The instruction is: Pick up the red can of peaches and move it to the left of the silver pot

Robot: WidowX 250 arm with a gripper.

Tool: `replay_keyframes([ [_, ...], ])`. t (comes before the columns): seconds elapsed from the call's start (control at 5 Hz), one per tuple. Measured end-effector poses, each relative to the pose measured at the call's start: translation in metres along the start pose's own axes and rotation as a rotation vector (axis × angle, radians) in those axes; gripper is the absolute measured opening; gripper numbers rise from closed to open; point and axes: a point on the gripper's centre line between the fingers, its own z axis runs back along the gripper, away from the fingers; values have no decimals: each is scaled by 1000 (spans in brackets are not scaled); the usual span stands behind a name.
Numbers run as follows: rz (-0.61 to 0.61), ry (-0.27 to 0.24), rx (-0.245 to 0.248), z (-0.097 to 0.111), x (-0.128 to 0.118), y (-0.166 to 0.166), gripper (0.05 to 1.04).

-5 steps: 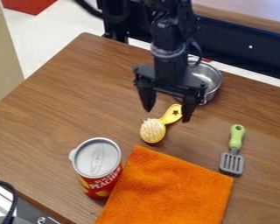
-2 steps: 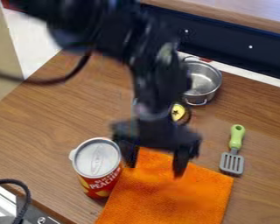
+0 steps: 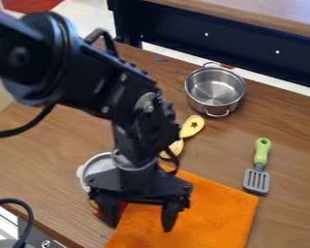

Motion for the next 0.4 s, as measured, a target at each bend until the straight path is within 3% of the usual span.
replay_keyframes([
  [0.2,15,-64,32,-2,10,24,999],
  [0.4,57,-43,20,-6,20,40,999],
])
